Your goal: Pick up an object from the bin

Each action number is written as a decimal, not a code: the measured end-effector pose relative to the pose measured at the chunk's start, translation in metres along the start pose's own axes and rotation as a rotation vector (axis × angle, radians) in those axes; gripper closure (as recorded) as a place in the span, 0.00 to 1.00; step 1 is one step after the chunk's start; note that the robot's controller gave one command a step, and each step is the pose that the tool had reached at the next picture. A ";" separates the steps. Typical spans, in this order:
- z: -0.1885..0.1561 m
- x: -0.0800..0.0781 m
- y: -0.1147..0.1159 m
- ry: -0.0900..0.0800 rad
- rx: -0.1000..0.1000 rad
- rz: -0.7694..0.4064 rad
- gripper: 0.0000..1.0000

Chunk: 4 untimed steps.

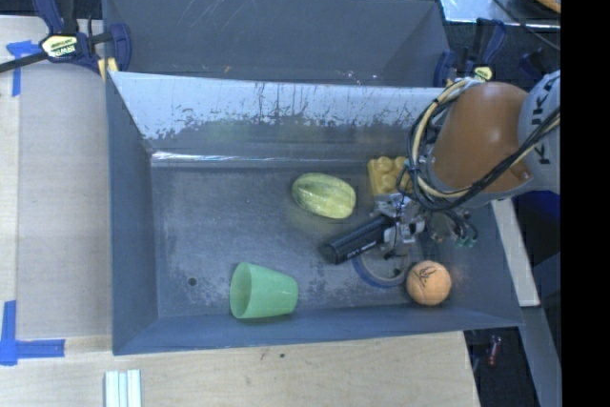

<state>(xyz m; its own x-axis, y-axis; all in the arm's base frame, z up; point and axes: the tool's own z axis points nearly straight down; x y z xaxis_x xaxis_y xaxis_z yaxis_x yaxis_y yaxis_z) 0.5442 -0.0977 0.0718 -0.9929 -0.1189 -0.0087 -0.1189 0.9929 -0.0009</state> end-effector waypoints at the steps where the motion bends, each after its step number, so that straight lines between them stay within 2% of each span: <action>1: 0.000 0.000 0.000 0.000 0.000 0.000 1.00; 2: -0.040 0.001 0.001 0.004 -0.002 0.000 1.00; 4: -0.092 -0.001 0.000 -0.001 0.001 0.002 1.00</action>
Offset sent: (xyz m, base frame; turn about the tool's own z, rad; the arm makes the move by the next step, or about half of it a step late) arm -0.0001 -0.0001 0.0664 -0.0001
